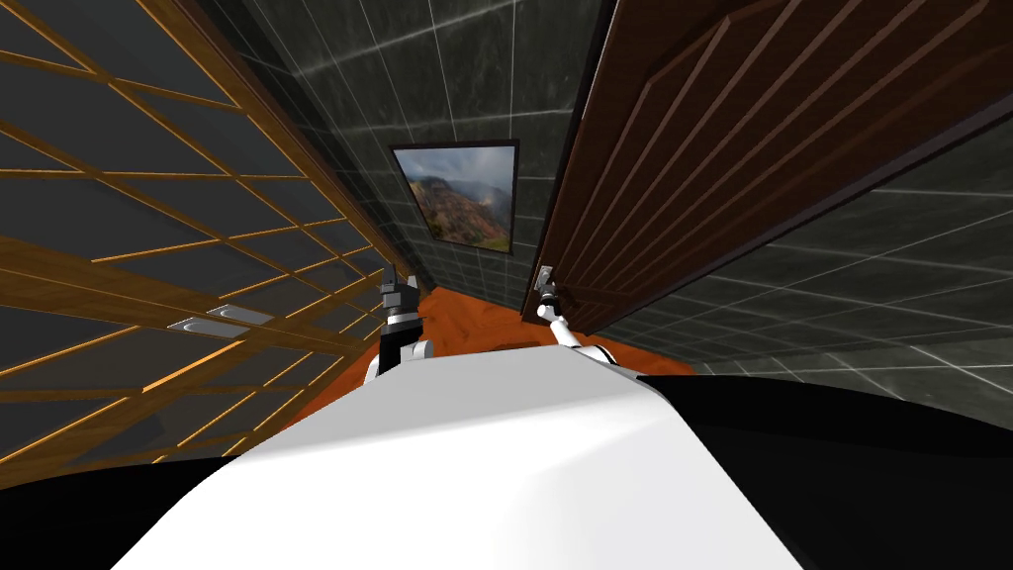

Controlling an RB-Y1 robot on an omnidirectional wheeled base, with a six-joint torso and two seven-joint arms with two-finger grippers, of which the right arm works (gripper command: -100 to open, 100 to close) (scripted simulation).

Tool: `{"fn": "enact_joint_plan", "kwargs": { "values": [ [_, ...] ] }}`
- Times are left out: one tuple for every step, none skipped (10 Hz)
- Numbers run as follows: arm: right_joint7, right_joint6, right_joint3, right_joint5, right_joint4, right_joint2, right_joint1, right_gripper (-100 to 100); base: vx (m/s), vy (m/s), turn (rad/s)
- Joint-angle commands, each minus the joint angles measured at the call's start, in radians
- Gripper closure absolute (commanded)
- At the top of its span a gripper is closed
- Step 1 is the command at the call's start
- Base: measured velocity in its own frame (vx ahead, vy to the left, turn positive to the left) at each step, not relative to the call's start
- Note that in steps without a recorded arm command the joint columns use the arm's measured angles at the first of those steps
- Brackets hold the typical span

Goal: Pull the door open

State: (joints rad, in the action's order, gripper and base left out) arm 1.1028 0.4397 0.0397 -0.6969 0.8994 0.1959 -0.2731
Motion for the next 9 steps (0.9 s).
{"fn": "enact_joint_plan", "kwargs": {
  "values": [
    [0.026,0.004,0.001,-0.005,-0.008,0.028,0.005,-100,0.088,0.014,0.088],
    [0.026,0.004,0.001,-0.005,-0.008,0.028,0.005,-100,0.058,0.009,0.021],
    [0.048,0.006,0.004,-0.011,-0.010,0.056,0.015,-100,0.073,0.010,0.115],
    [0.068,0.007,0.008,-0.016,-0.013,0.082,0.023,-100,0.138,-0.005,0.168],
    [0.085,0.009,0.011,-0.021,-0.014,0.103,0.030,-100,0.195,0.001,0.149],
    [0.098,0.010,0.013,-0.024,-0.016,0.120,0.036,-100,0.221,0.010,0.092],
    [0.098,0.010,0.013,-0.024,-0.016,0.120,0.036,-100,0.136,0.000,0.031],
    [0.085,-0.003,0.019,-0.026,0.002,0.115,0.040,-100,0.045,-0.002,0.004],
    [0.085,-0.003,0.019,-0.026,0.002,0.115,0.040,100,0.002,-0.006,-0.044]
  ]
}}
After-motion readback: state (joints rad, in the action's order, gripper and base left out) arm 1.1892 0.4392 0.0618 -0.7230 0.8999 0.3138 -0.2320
